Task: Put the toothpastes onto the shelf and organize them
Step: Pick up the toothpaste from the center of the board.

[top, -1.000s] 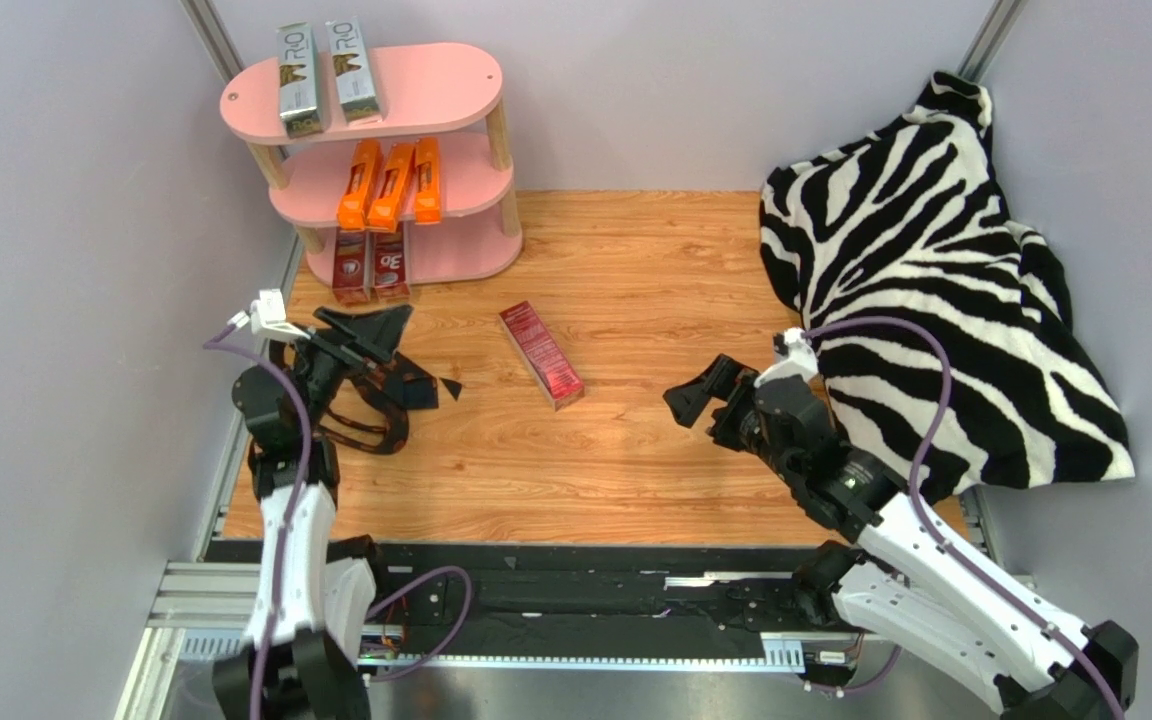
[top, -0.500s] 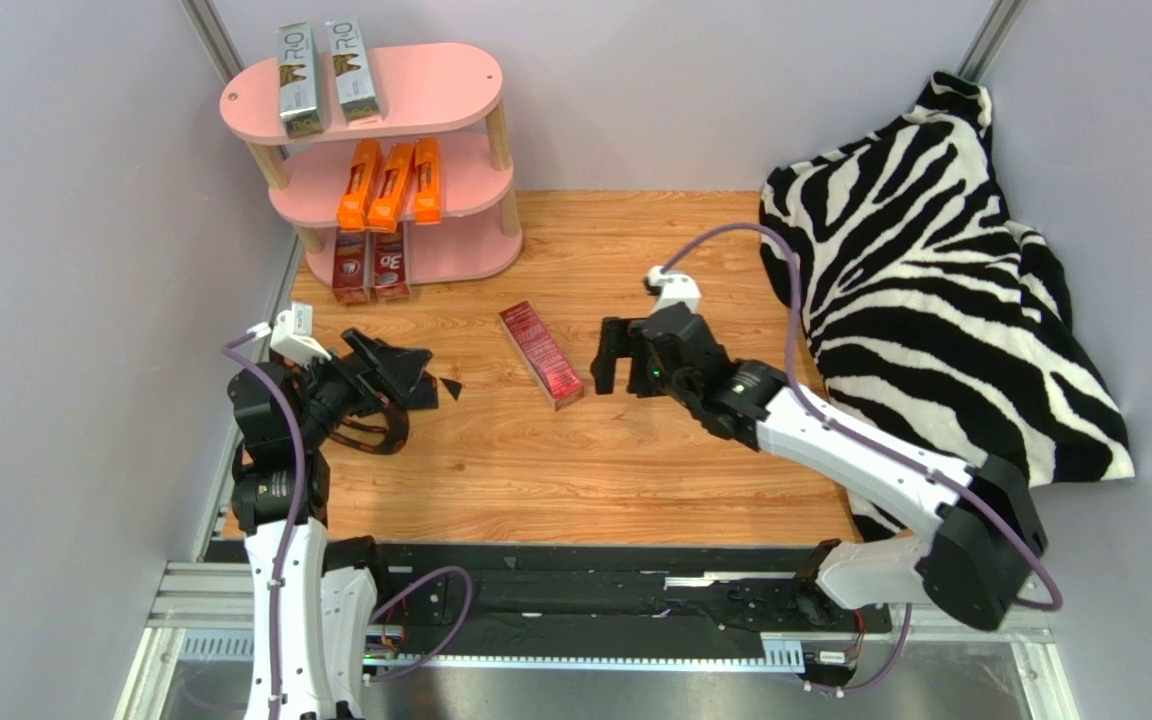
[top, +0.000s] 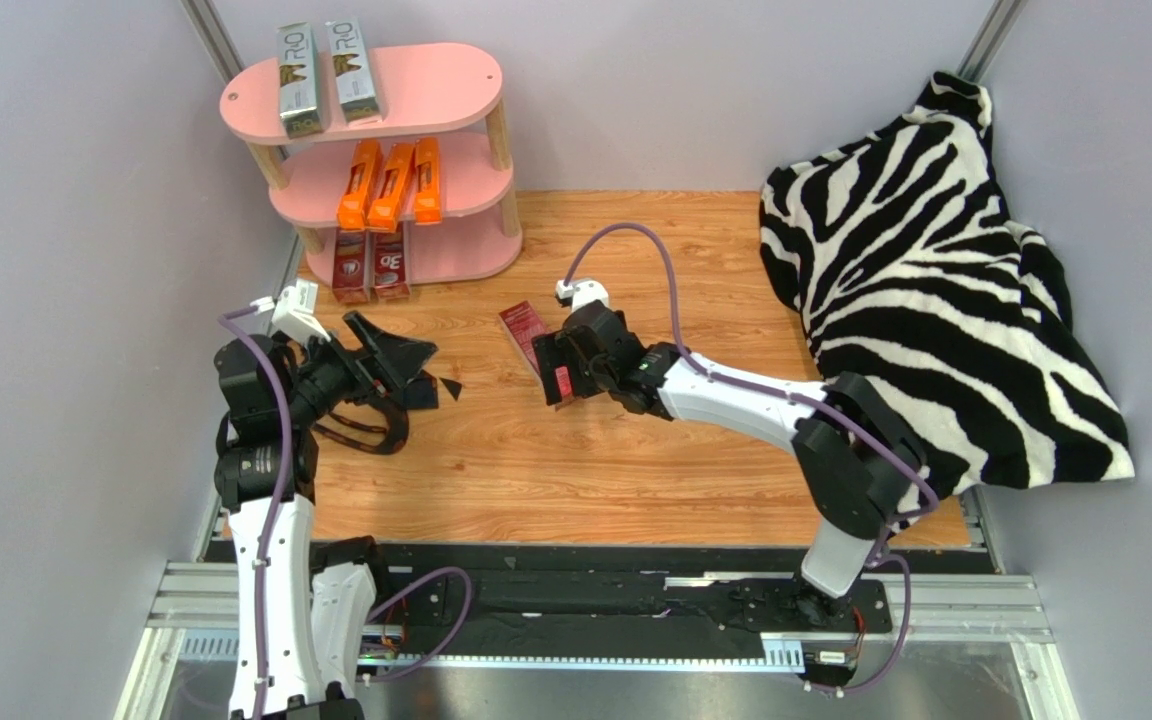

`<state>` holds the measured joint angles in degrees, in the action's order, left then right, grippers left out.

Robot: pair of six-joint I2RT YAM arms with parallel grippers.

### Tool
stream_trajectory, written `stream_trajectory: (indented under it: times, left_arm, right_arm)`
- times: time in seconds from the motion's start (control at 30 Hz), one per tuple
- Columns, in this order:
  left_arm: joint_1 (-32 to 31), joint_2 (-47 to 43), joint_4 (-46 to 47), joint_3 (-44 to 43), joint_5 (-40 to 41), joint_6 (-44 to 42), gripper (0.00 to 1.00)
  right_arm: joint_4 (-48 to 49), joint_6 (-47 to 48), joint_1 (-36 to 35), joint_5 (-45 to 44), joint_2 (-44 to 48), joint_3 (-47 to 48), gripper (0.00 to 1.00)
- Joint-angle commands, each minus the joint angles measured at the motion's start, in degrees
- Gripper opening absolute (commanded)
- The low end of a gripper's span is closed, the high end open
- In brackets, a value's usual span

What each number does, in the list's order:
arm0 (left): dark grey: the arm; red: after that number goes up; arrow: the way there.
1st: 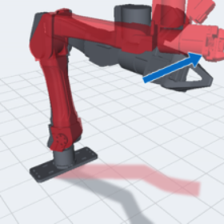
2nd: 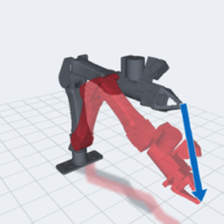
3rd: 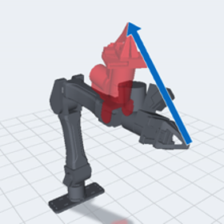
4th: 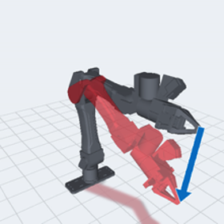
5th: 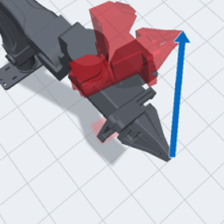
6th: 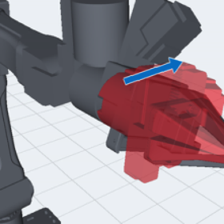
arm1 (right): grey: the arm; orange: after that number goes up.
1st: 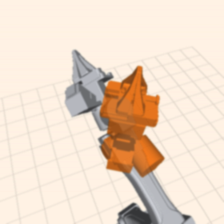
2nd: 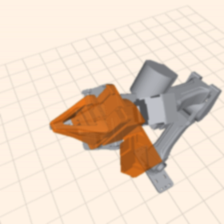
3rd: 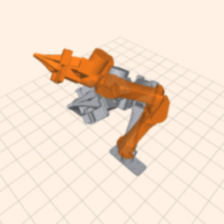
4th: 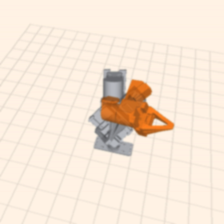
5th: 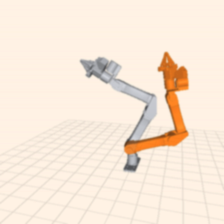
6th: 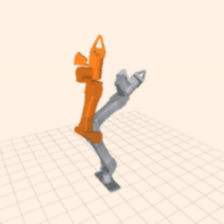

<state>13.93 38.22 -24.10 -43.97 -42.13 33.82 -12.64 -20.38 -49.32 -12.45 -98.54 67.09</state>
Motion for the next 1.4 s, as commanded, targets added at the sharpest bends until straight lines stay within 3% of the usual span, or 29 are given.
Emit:
stream_trajectory:
  times: [0.0,0.17,0.6,0.83,0.97,1.2,1.37]
  left_arm:
    - [-0.1,0.3,0.4,0.5,-2.8,-1.0,0.99]
    - [-0.1,0.1,0.7,1.0,-4.2,-0.6,0.99]
    - [0.0,0.2,1.8,2.6,-5.6,0.5,0.99]
    - [0.0,-2.6,2.8,2.7,-6.0,2.9,0.99]
    - [-0.2,-1.9,7.4,4.1,-10.9,6.1,0.99]
    - [-0.1,-6.2,4.3,3.6,-7.3,4.4,0.99]
    - [-0.1,-4.5,6.6,4.9,-11.0,5.6,0.99]
  right_arm:
    - [4.8,3.9,-0.3,-0.6,-6.6,6.6,1.0]
    - [3.1,5.5,-0.3,-2.2,-12.3,12.7,1.0]
    - [0.1,4.0,-0.5,-5.6,-19.3,17.0,0.97]
    - [-1.2,2.4,-1.4,-5.0,-20.6,17.2,0.82]
    - [-1.9,1.5,-1.7,-4.6,-20.9,17.2,0.73]
    - [-0.4,-0.3,-2.2,-4.1,-17.6,12.2,0.63]
    - [3.2,-2.9,-2.3,-1.4,-14.9,7.9,0.47]
